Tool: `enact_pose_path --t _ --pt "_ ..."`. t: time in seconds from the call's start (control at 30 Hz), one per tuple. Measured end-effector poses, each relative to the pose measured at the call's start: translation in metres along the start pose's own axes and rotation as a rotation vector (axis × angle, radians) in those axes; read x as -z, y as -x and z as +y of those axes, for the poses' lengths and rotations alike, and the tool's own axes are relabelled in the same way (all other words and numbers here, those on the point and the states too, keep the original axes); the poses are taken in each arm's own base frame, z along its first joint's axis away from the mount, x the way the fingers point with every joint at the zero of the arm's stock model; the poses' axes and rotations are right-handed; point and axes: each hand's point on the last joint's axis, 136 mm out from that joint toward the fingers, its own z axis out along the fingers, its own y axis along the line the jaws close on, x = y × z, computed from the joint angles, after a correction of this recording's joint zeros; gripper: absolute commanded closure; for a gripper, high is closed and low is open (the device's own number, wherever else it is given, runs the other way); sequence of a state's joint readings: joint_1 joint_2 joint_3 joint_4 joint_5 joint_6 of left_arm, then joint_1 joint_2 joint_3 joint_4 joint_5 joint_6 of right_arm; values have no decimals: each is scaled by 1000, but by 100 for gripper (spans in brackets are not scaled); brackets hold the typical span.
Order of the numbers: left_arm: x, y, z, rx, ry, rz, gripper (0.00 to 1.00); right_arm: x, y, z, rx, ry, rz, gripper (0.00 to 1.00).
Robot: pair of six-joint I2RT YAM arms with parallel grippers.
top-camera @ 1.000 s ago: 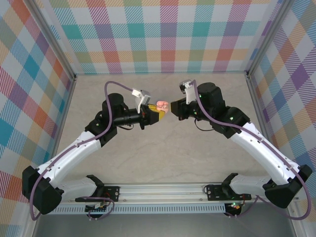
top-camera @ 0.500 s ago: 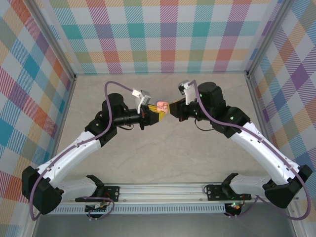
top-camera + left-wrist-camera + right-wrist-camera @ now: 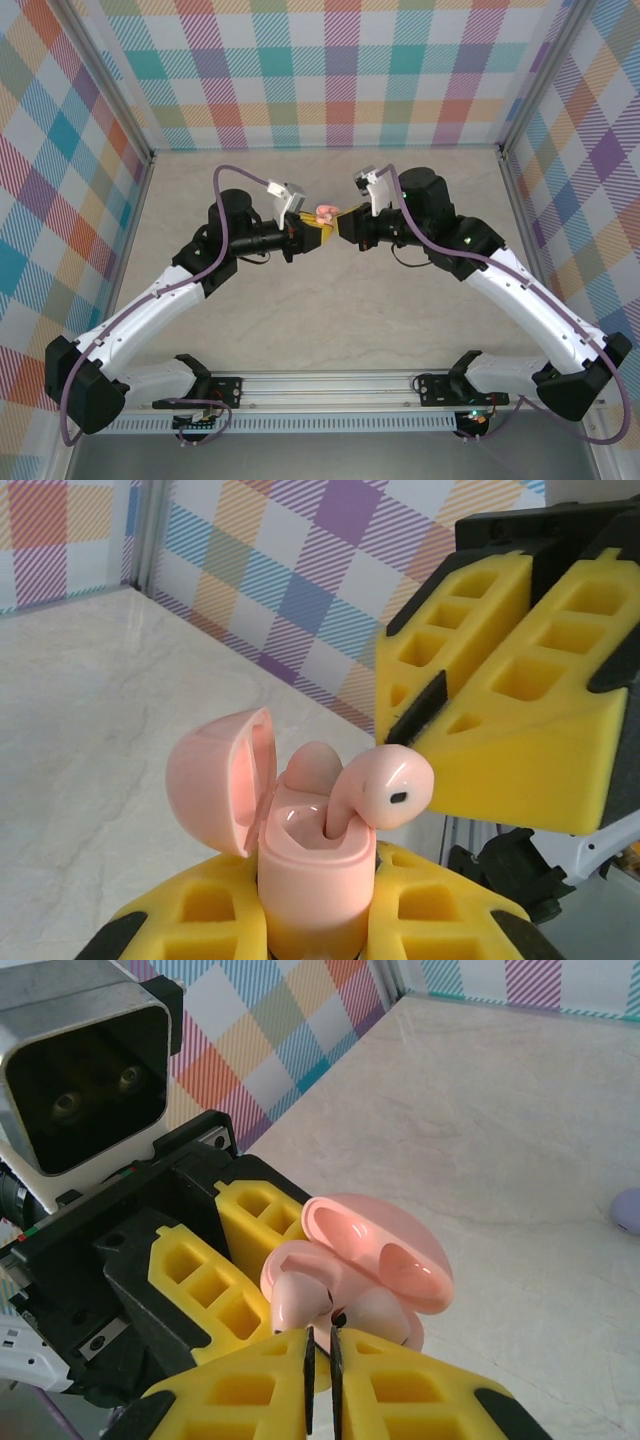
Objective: Insert the wireless bluetooth earbuds into the charging case
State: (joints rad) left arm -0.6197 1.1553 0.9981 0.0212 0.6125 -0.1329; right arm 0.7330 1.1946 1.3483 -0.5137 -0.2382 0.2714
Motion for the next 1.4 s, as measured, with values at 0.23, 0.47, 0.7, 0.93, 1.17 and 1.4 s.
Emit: enact_pose_path --t 0.23,0.47,0.7,0.93,1.17,1.4 --pt "0 -1 1 1 3 2 100 -4 -3 2 -4 19 16 85" --pt "-1 -3 0 4 -5 12 100 -8 -5 5 -8 43 34 85" --pt "-3 -7 -1 -4 -19 34 100 -8 2 11 -3 68 28 84" --pt "-4 -8 -3 -12 -21 45 100 -11 3 7 -8 53 29 79" --pt "-4 -8 -5 -20 -25 46 100 11 16 -22 -47 -136 -72 82" --pt "2 -2 -16 -37 -62 29 100 19 16 -64 -154 -247 -79 84"
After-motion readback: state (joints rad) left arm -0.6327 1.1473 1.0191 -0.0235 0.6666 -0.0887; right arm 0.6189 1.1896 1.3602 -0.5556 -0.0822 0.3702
